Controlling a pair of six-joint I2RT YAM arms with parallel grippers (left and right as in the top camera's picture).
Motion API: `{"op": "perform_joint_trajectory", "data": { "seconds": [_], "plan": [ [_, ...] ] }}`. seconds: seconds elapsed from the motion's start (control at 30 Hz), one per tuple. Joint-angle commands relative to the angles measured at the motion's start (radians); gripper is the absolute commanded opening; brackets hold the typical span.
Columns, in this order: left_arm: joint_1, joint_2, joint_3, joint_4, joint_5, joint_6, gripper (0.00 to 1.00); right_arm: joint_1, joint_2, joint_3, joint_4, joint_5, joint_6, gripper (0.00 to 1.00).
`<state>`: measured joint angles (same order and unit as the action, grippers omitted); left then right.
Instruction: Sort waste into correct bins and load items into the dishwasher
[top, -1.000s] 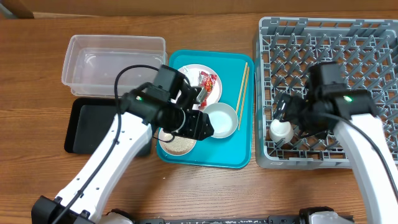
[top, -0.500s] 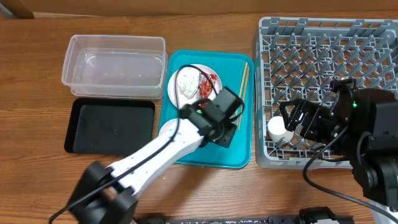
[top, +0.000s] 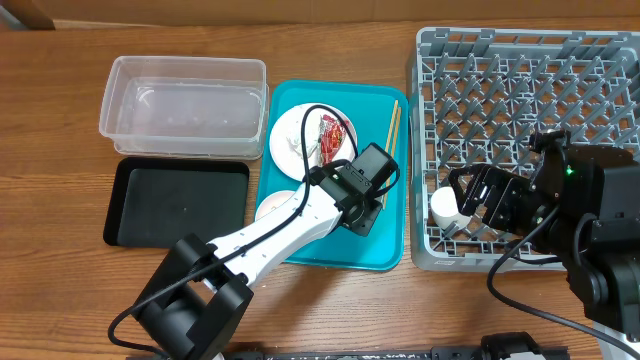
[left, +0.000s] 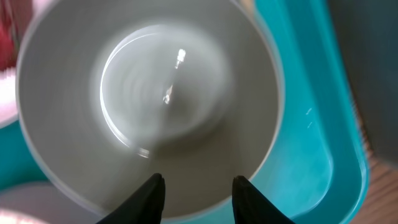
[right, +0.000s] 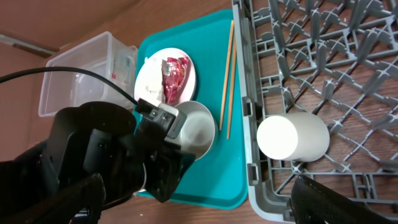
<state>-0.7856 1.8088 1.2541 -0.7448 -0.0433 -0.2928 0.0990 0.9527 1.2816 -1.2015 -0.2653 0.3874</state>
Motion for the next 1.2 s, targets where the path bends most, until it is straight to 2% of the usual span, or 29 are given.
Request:
{"op": "perform_joint_trajectory", "data": {
  "seconds": [0.0,0.1,0.27,0.6,0.67,0.73,0.77,0.8,0.97,1.17],
  "plan": [
    [0.006,-0.077,0.049,-0.081,-0.063,-0.126,0.38,-0.002,-0.009,0.015,-0.004,0.002,-0.022,0.98],
    [0.007,-0.146,0.050,-0.154,-0.079,-0.235,0.44,-0.002,-0.009,0.015,-0.013,0.002,-0.022,0.98],
    [0.007,-0.150,0.024,-0.262,-0.123,-0.315,0.49,-0.002,-0.009,0.014,-0.015,0.002,-0.021,0.98],
    [0.013,-0.057,-0.115,-0.176,-0.193,-0.355,0.48,-0.002,-0.009,0.015,-0.018,0.002,-0.021,0.98],
    [0.013,-0.024,-0.116,-0.150,-0.193,-0.353,0.41,-0.002,-0.009,0.015,-0.021,0.002,-0.021,0.98],
    [0.013,0.007,-0.116,-0.108,-0.192,-0.338,0.25,-0.002,-0.009,0.015,-0.024,0.002,-0.021,0.98],
    [0.013,0.014,-0.116,-0.100,-0.192,-0.338,0.12,-0.002,-0.009,0.015,-0.024,0.002,-0.021,0.98],
    [0.013,0.015,-0.116,-0.098,-0.192,-0.336,0.04,-0.002,-0.009,0.015,-0.026,0.002,-0.021,0.98],
    [0.014,-0.003,-0.090,-0.145,-0.193,-0.336,0.04,-0.002,-0.009,0.015,-0.031,0.002,-0.022,0.98],
    [0.065,-0.117,-0.008,-0.307,-0.135,-0.356,0.04,-0.002,-0.009,0.015,-0.031,0.002,-0.022,0.98]
  ]
}}
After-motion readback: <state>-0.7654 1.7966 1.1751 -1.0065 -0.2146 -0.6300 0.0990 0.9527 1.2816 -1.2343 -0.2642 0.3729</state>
